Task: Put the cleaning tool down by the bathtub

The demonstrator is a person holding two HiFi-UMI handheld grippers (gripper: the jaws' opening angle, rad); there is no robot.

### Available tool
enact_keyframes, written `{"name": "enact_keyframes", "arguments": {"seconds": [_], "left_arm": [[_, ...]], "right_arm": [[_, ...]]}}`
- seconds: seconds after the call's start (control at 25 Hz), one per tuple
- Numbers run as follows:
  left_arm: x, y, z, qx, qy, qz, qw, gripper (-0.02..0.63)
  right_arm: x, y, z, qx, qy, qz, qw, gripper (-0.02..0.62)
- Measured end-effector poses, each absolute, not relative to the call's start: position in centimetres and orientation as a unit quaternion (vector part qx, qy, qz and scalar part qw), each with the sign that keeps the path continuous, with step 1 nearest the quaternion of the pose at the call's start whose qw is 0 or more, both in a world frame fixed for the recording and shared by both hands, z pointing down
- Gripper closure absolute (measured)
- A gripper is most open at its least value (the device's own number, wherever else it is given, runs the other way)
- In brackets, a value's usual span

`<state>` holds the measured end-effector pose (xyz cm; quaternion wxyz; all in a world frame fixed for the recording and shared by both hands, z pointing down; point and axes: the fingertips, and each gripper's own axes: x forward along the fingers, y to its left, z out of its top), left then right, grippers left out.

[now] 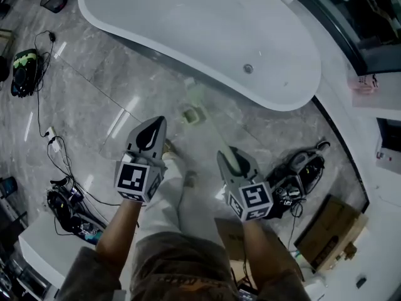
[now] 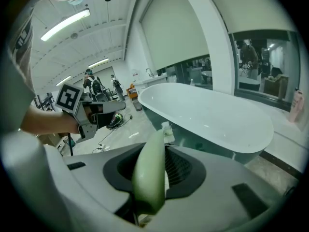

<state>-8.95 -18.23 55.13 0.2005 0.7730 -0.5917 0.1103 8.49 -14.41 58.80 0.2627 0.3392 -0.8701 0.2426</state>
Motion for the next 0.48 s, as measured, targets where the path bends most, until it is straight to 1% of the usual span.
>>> {"name": "enact_keyframes", "arguments": {"seconds": [0.36, 0.48], "left_arm": [[-9.7, -18.7, 59.6, 0.77, -0.595, 0.105, 0.207, 0.606], [-10.0, -18.7, 61.1, 0.767, -0.593, 0.113, 0.22, 0.606]], "right_arm": [[7.2, -15.7, 66.4, 0.329, -0.858, 0.26, 0.296, 0.485], [6.7, -16.0, 69.2, 0.328, -0.852, 0.266, 0.309, 0.485]]}}
